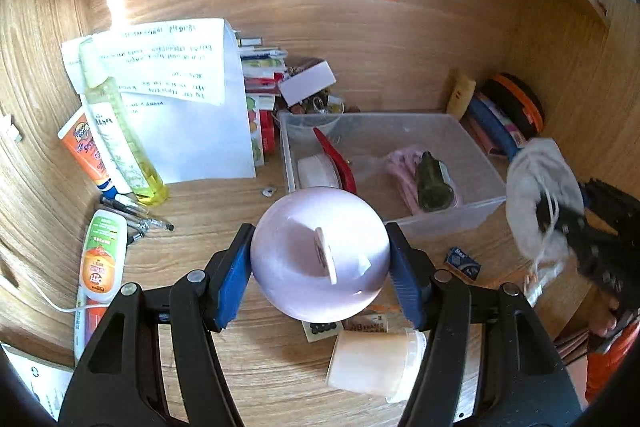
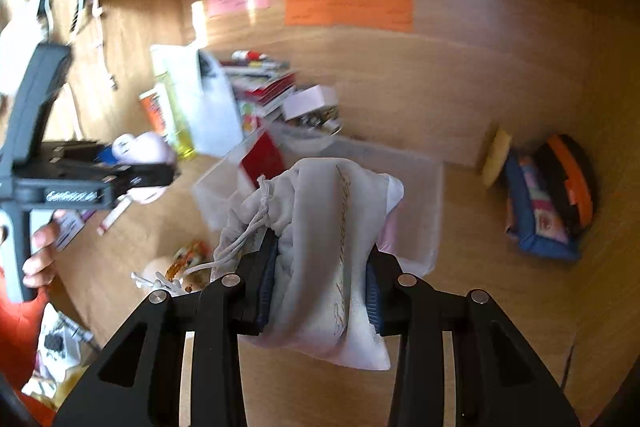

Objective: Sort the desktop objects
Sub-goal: 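Carry the pink jar and white drawstring bag over the bin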

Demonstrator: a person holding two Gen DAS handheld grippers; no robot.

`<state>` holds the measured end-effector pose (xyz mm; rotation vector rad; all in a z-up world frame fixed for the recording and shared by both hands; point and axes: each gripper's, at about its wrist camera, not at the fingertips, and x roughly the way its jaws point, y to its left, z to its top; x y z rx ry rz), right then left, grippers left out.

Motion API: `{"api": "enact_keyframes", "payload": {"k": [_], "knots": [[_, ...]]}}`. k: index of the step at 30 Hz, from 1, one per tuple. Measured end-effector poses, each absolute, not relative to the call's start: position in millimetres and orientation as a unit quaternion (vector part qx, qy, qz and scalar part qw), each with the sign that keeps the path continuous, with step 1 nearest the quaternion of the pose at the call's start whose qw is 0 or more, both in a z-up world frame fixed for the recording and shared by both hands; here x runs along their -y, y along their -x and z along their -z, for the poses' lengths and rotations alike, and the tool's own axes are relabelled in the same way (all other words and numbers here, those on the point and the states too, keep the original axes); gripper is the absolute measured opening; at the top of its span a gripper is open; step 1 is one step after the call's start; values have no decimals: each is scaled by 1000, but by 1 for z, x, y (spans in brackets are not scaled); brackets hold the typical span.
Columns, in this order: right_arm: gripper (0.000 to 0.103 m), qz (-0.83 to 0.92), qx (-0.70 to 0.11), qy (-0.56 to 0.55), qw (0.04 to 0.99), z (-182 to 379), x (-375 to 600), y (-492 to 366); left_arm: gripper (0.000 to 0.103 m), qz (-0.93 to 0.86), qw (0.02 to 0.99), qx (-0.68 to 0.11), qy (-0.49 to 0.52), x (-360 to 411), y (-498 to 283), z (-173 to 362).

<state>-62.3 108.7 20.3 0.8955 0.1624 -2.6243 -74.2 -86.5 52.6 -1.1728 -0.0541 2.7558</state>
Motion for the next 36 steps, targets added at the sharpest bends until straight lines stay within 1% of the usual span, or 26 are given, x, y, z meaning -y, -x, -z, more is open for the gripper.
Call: {"api": "enact_keyframes", "payload": {"k": [7, 12, 19, 24, 31, 33, 35, 36], "knots": [[34, 938, -54, -308, 150, -34, -116, 97, 63, -918, 87, 28, 386, 81, 87, -56], [34, 939, -54, -310, 139, -34, -118, 124, 63, -917, 100, 23, 385, 67, 103, -55], [34, 929, -51, -335, 147, -12, -116, 163, 63, -906, 131, 33, 401, 50, 134, -47], [34, 922, -45, -354, 152, 10, -121, 184, 63, -900, 126, 29, 417, 39, 161, -32], [34, 921, -47, -350, 164, 32, -120, 195, 63, -900, 116, 27, 419, 26, 184, -14], [34, 922, -57, -347, 165, 33, -118, 195, 63, -900, 115, 24, 421, 23, 189, -8], [38, 923, -64, -341, 165, 34, -116, 193, 63, -894, 121, 30, 429, 23, 195, -1], [38, 924, -70, -338, 166, 35, -115, 192, 63, -891, 125, 32, 436, 23, 197, 2]]}}
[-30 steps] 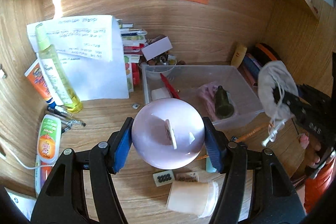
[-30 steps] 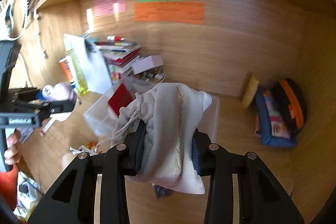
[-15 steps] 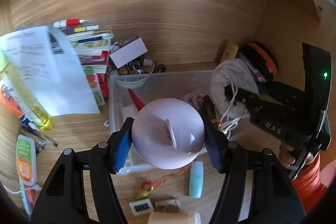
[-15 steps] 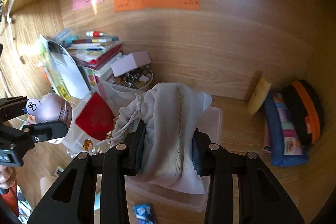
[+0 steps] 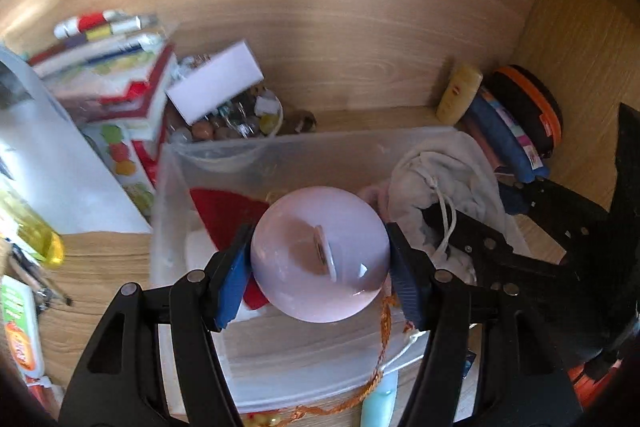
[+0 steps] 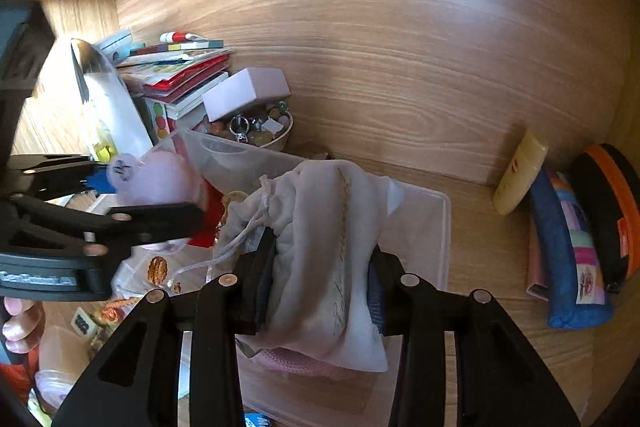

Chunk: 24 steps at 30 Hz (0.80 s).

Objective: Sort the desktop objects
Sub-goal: 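Carry the pink jar and white drawstring bag over the bin, then open both tools to drop the jar and bag into the bin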

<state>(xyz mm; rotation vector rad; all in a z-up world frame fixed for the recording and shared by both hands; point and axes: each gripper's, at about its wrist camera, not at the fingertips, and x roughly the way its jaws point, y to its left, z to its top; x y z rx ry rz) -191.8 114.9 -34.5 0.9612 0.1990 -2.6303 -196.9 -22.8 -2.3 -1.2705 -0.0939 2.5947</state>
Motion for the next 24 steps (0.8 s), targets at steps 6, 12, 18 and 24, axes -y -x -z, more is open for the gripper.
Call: {"api": "enact_keyframes", "payload": {"k": [6, 12, 18, 24], "knots": [[47, 930, -105, -322, 144, 38, -108, 187, 63, -885, 141, 46, 441, 28, 198, 6], [72, 934, -117, -315, 123, 39, -108, 186, 64, -887, 142, 44, 437, 28, 197, 7], [81, 934, -123, -314, 115, 38, -109, 186, 73, -896, 130, 35, 423, 27, 192, 2], [82, 927, -116, -336, 118, 35, -111, 189, 76, -896, 147, 45, 416, 29, 184, -8]]}}
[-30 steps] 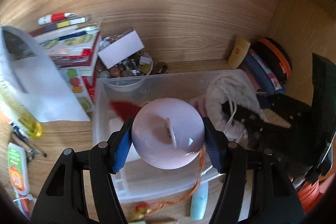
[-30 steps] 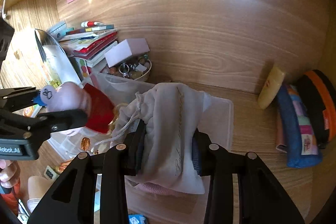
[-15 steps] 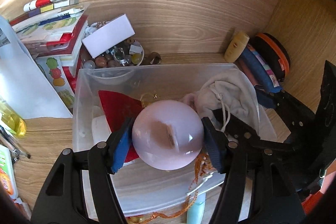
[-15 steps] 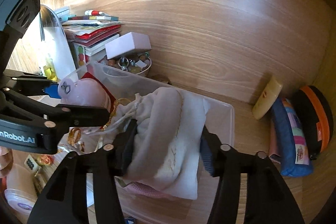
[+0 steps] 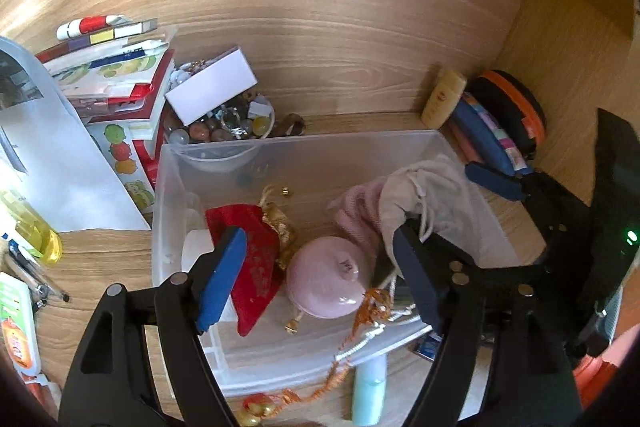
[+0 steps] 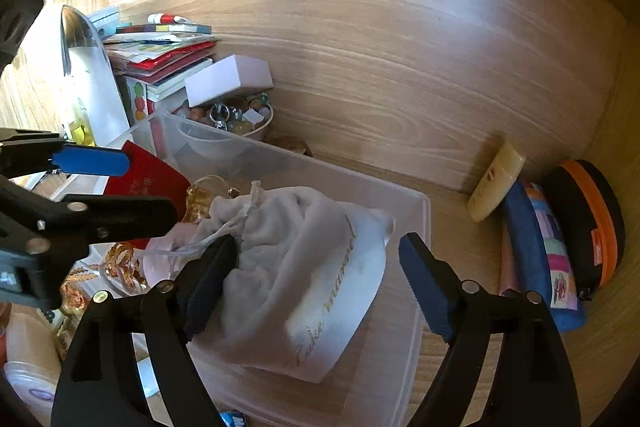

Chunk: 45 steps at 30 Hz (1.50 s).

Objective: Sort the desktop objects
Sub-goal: 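Open both tools to drop the jar and bag into the bin, then grasp the white plastic cup with the left tool while the right tool grasps the blue Max box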

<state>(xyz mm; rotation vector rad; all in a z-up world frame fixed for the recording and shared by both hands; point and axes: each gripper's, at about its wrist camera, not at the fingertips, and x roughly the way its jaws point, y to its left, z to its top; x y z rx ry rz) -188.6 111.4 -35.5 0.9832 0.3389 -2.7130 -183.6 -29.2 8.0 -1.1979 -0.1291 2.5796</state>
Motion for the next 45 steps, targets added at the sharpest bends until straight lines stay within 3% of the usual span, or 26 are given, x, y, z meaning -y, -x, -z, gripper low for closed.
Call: {"api": "enact_keyframes", "payload": {"k": [7, 15, 25, 32, 45], "knots": [[82, 925, -121, -343, 108, 25, -112, 177, 91, -914, 127, 32, 384, 31, 163, -29], [82, 925, -102, -351, 100, 11, -121, 157, 91, -926, 95, 42, 362, 45, 134, -41], [85, 934, -110, -331, 81, 8, -126, 111, 91, -930, 56, -15, 362, 52, 88, -29], [85, 935, -112, -332, 62, 9, -149, 84, 92, -939, 77, 13, 336, 73, 47, -31], [83, 913, -113, -376, 108, 50, -150, 56, 95, -921, 80, -3, 381, 77, 7, 13]]}}
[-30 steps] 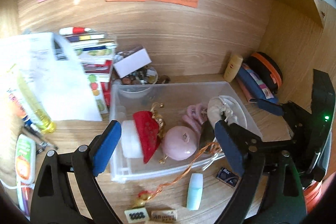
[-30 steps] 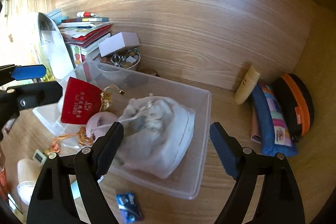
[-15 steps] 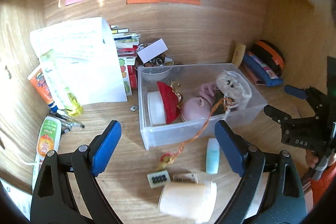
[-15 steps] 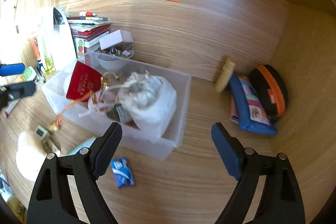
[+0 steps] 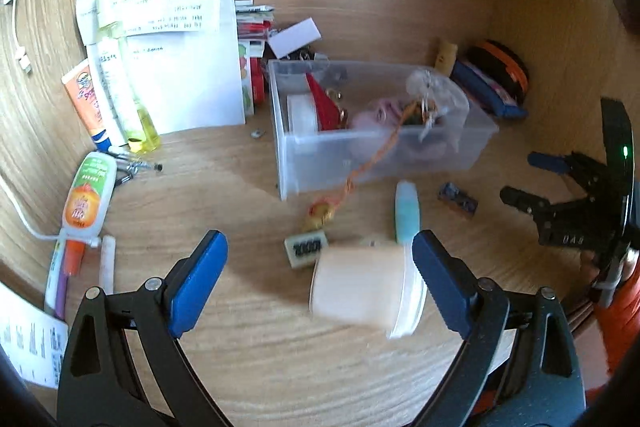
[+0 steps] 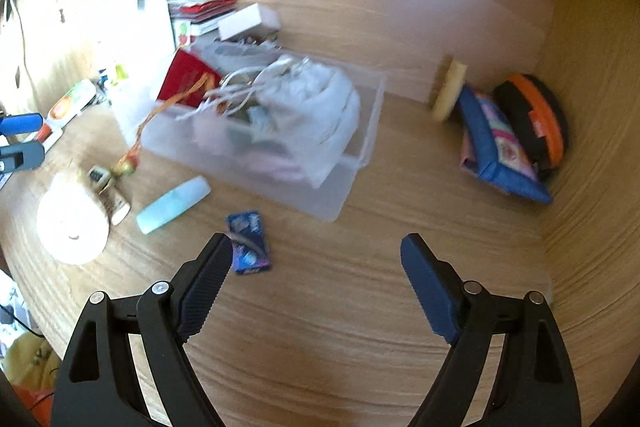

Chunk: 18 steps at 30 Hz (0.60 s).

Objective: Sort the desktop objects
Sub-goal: 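Grasp the white plastic cup with the left tool while the right tool grasps the blue Max box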

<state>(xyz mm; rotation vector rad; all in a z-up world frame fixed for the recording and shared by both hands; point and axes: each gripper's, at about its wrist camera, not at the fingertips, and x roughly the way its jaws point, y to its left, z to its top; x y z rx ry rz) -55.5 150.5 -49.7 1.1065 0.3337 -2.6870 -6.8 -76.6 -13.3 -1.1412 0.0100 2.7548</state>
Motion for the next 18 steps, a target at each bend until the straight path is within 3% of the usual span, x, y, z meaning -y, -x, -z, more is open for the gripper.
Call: {"api": "enact_keyframes", "payload": {"k": [1, 4, 5, 13, 15, 17, 18], "knots": [[81, 910, -114, -381, 114, 53, -149, 56, 95, -920, 81, -7, 383, 75, 3, 16], [55, 897, -112, -406, 132, 64, -146, 59, 95, -914, 100, 5, 392, 69, -5, 22], [51, 892, -107, -416, 140, 68, -145, 62, 95, -914, 105, 6, 393, 65, -6, 24], [50, 865, -78, -459, 188, 88, -139, 82, 95, -903, 113, 5, 415, 57, 4, 45], [45, 861, -82, -462, 196, 90, -135, 84, 94, -901, 119, 4, 416, 54, 6, 49], [40, 861, -96, -460, 195, 92, -128, 87, 91, -901, 120, 3, 416, 52, 8, 51], [39, 860, -99, -460, 196, 92, -127, 88, 82, -901, 120, 4, 417, 51, 9, 52]]}}
